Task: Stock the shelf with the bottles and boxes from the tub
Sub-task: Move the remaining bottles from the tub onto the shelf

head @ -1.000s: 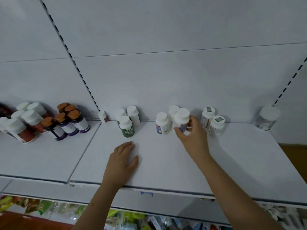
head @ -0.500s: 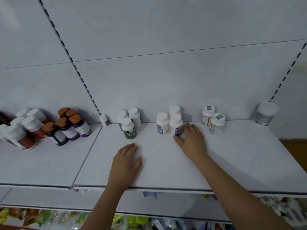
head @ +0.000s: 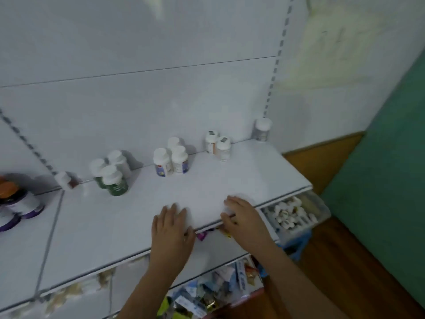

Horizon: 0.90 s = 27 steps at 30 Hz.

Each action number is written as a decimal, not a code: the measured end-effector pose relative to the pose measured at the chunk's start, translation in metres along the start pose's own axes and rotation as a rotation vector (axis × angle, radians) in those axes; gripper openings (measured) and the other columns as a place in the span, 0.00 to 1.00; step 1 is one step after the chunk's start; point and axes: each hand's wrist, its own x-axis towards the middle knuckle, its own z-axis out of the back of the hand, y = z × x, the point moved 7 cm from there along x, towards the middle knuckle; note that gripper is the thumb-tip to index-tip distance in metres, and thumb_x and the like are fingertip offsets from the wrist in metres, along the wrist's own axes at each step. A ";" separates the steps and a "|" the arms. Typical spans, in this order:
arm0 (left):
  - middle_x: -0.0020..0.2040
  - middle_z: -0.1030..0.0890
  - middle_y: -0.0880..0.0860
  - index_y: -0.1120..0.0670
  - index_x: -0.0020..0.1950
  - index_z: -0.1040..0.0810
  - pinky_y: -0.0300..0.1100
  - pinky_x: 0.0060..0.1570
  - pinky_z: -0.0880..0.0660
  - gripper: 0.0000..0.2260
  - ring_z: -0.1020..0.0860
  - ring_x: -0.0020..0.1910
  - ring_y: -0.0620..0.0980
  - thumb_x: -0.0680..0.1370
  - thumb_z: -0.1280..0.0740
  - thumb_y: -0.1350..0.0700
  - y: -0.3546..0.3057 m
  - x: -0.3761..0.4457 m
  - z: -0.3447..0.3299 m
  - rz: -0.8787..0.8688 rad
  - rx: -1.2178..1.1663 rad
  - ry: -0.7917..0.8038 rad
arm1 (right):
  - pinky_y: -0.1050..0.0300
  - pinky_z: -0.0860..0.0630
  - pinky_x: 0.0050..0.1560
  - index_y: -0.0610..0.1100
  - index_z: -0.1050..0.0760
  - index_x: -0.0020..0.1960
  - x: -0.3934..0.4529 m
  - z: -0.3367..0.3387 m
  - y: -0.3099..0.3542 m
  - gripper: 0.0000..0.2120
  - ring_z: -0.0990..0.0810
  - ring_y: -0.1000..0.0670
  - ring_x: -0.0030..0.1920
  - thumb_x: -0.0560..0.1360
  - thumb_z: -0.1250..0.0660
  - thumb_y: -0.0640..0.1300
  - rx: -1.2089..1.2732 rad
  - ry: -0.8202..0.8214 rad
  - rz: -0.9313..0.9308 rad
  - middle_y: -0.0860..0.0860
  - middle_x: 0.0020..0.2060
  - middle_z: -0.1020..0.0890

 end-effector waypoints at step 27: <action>0.68 0.31 0.46 0.50 0.74 0.35 0.38 0.66 0.32 0.21 0.33 0.67 0.42 0.81 0.37 0.52 -0.377 -0.044 -0.226 -0.285 -0.503 0.553 | 0.61 0.33 0.67 0.50 0.36 0.76 -0.174 0.275 -0.290 0.26 0.31 0.58 0.68 0.81 0.42 0.58 0.171 -0.452 -0.406 0.55 0.71 0.29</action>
